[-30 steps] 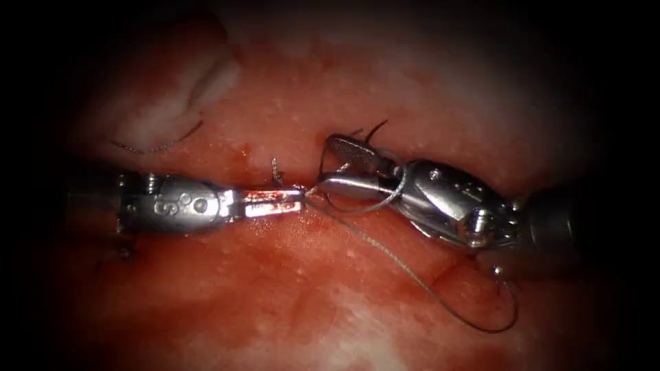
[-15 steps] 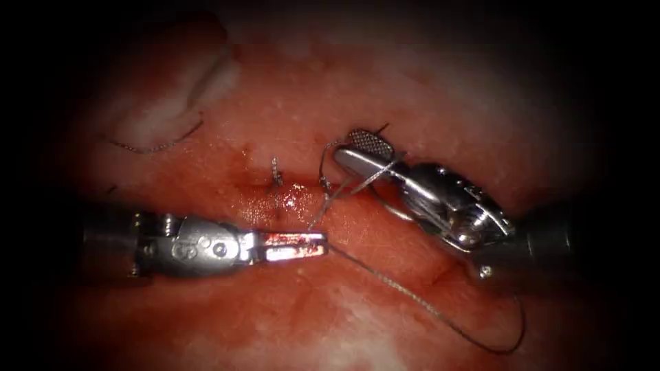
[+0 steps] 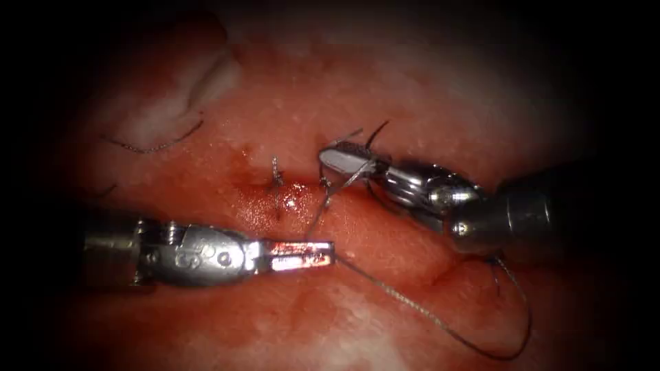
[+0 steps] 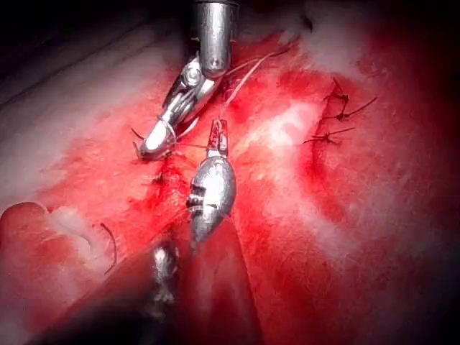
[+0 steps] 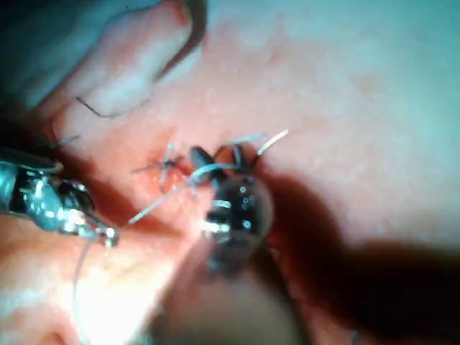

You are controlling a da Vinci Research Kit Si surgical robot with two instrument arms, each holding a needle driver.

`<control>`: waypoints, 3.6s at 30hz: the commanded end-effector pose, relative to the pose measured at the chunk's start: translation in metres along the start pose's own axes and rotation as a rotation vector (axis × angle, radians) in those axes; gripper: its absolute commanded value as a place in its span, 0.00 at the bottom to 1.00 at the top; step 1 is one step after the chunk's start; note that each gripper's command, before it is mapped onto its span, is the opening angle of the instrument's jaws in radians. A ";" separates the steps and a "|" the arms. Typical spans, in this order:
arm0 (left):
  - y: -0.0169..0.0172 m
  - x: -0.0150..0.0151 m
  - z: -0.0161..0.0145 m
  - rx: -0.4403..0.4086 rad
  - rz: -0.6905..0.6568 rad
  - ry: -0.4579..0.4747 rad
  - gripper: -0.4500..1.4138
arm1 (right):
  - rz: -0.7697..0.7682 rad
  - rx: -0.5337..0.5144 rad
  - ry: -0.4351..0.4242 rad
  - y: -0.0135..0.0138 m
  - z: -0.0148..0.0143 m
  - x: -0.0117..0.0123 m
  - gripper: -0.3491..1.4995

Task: Wound Closure
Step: Grab the short end of the suture, then tension the suture by pulling down with the right tool and up with the left tool.

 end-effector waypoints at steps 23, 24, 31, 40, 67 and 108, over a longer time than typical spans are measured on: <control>0.0002 -0.0004 0.0004 -0.006 -0.002 -0.003 0.00 | 0.042 -0.081 -0.008 0.0026 0.0037 -0.0001 0.00; 0.0002 -0.0004 0.0004 -0.006 -0.002 -0.003 0.00 | 0.047 -0.087 -0.011 0.0025 0.0037 -0.0001 0.00; -0.0003 0.0001 -0.0003 -0.014 -0.008 0.001 0.00 | 0.013 -0.104 -0.026 0.0013 0.0033 -0.0002 0.00; -0.0048 0.0033 -0.0036 0.032 -0.048 -0.028 0.00 | -0.221 -0.040 -0.006 -0.0034 0.0014 -0.0002 0.00; -0.0208 0.0023 -0.0058 0.077 -0.160 -0.228 0.00 | -0.429 0.001 -0.041 -0.0059 -0.0019 -0.0020 0.00; -0.0359 0.0020 0.0010 0.139 -0.154 -0.314 0.00 | -1.417 0.188 -0.122 -0.0054 -0.0028 -0.0057 0.00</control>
